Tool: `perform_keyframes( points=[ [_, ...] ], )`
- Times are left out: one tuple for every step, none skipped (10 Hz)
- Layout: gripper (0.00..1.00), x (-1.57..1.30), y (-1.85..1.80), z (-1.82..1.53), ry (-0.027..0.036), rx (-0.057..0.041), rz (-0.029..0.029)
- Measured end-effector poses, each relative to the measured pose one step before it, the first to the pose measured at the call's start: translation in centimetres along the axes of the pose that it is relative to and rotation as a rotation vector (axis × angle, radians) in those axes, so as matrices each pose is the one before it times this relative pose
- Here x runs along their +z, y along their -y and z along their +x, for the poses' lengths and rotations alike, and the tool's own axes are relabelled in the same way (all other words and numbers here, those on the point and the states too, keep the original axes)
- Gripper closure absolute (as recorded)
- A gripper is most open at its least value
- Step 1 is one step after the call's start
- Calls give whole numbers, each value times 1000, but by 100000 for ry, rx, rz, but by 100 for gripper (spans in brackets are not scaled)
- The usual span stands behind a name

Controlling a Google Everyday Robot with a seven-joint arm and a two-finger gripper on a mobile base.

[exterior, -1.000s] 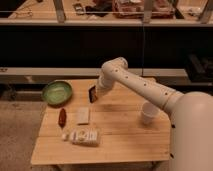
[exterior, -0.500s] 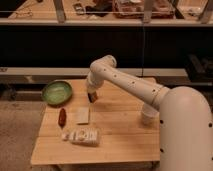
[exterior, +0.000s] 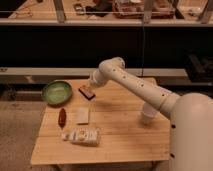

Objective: Knock the eraser over

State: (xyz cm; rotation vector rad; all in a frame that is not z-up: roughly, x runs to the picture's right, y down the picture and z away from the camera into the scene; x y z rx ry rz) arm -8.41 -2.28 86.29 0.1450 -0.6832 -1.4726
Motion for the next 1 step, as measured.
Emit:
perform_keyframes(
  points=[
    [96, 269, 314, -106, 414, -357, 243]
  ],
)
